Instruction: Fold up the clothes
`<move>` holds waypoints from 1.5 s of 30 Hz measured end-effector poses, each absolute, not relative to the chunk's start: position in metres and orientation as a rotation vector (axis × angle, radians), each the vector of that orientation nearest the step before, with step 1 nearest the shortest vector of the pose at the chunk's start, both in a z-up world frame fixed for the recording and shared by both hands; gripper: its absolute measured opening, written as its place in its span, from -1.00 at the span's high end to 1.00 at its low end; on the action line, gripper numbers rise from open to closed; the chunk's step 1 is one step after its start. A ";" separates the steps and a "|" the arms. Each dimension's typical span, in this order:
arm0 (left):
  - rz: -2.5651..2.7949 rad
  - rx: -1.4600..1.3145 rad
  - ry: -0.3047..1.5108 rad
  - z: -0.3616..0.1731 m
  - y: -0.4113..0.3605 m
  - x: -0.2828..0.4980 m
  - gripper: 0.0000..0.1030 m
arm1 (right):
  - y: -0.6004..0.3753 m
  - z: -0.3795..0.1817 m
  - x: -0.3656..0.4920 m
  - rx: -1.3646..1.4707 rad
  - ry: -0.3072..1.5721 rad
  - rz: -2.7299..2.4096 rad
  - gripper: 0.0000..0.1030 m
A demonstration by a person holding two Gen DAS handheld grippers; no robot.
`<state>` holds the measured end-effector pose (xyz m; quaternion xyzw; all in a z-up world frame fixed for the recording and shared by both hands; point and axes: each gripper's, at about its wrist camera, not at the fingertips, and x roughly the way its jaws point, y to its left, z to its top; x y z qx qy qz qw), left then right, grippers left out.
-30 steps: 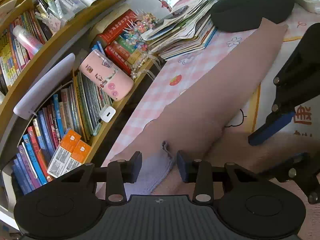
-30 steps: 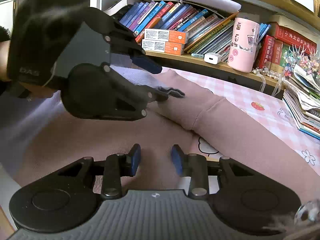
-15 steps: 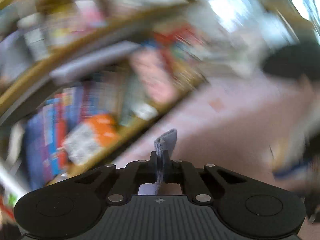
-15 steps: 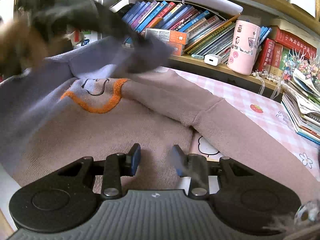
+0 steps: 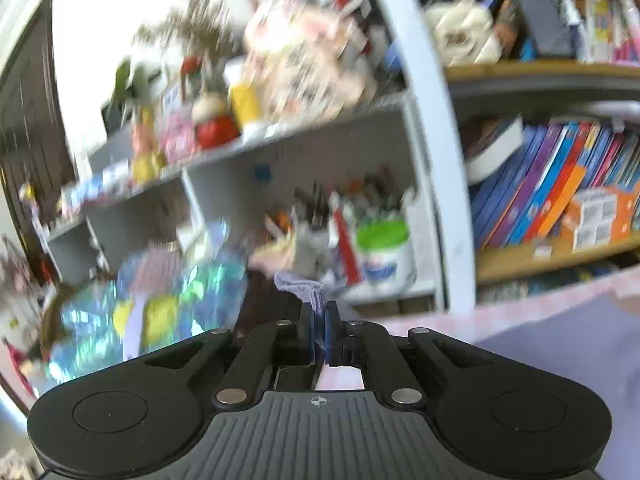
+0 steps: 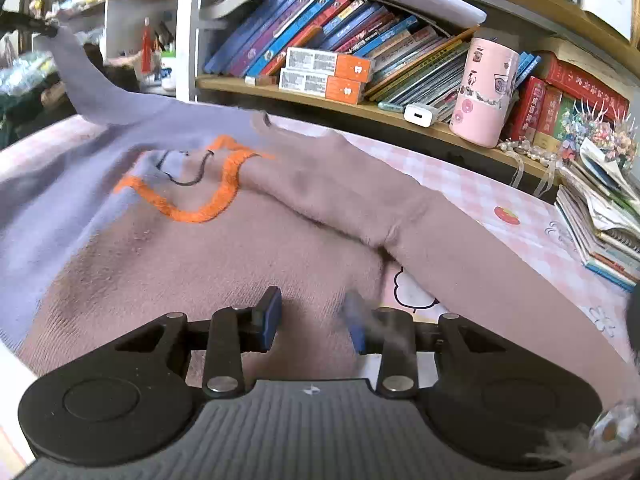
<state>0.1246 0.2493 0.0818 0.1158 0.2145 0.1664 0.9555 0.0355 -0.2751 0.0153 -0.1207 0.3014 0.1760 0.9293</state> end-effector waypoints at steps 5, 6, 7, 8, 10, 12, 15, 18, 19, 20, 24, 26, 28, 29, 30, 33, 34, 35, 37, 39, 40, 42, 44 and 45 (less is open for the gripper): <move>0.334 0.193 0.478 0.054 0.267 0.115 0.87 | -0.264 0.019 0.038 -0.303 0.647 0.323 0.35; 0.330 0.186 0.481 0.051 0.268 0.110 0.81 | -0.262 0.019 0.039 -0.307 0.652 0.317 0.35; 0.327 0.179 0.484 0.048 0.268 0.106 0.78 | -0.261 0.019 0.040 -0.311 0.657 0.311 0.35; 0.324 0.173 0.486 0.046 0.268 0.101 0.75 | -0.260 0.019 0.040 -0.315 0.663 0.304 0.35; 0.317 0.160 0.492 0.040 0.269 0.092 0.68 | -0.255 0.020 0.039 -0.342 0.667 0.291 0.36; 0.311 0.146 0.497 0.034 0.270 0.082 0.56 | -0.252 0.020 0.037 -0.362 0.672 0.281 0.36; 0.116 0.082 0.515 0.024 0.243 0.048 0.37 | -0.254 0.022 0.032 -0.363 0.677 0.269 0.33; -0.102 0.033 0.555 0.005 0.201 0.009 0.15 | -0.261 0.023 0.026 -0.330 0.681 0.248 0.26; -0.151 0.022 0.564 -0.001 0.188 -0.002 0.02 | -0.266 0.024 0.023 -0.311 0.683 0.238 0.26; -0.192 0.011 0.570 -0.006 0.175 -0.014 -0.12 | -0.270 0.025 0.020 -0.294 0.683 0.230 0.24; -0.312 -0.070 0.579 -0.021 0.144 -0.042 -0.36 | -0.287 0.032 0.002 -0.225 0.672 0.201 0.19; -0.336 -0.104 0.591 -0.027 0.135 -0.047 -0.37 | -0.294 0.033 -0.006 -0.182 0.682 0.201 0.19; -0.328 -0.123 0.620 -0.033 0.130 -0.046 -0.37 | -0.299 0.030 -0.013 -0.144 0.696 0.210 0.19; -0.318 -0.133 0.633 -0.036 0.129 -0.045 -0.37 | -0.300 0.027 -0.016 -0.130 0.701 0.215 0.19; -0.307 -0.146 0.642 -0.039 0.129 -0.044 -0.37 | -0.301 0.025 -0.018 -0.115 0.706 0.219 0.20; -0.282 -0.175 0.654 -0.044 0.129 -0.044 -0.35 | -0.305 0.020 -0.024 -0.056 0.702 0.220 0.21; -0.275 -0.184 0.657 -0.046 0.129 -0.044 -0.34 | -0.307 0.020 -0.025 -0.042 0.702 0.225 0.22; -0.270 -0.188 0.656 -0.047 0.128 -0.045 -0.33 | -0.308 0.020 -0.026 -0.028 0.702 0.229 0.28; -0.275 -0.190 0.651 -0.048 0.126 -0.046 -0.24 | -0.309 0.019 -0.028 -0.007 0.702 0.247 0.47; -0.315 -0.213 0.657 -0.049 0.124 -0.045 0.19 | -0.307 0.020 -0.028 0.007 0.704 0.274 0.76; -0.341 -0.233 0.663 -0.051 0.124 -0.043 0.44 | -0.304 0.021 -0.029 -0.002 0.702 0.272 0.77; -0.387 -0.285 0.675 -0.053 0.126 -0.038 0.69 | -0.299 0.022 -0.029 -0.018 0.689 0.268 0.85; -0.407 -0.347 0.669 -0.049 0.134 -0.033 0.90 | -0.300 0.031 -0.031 0.007 0.650 0.273 0.87; -0.414 -0.385 0.646 -0.044 0.139 -0.032 0.90 | -0.302 0.039 -0.032 0.028 0.620 0.277 0.88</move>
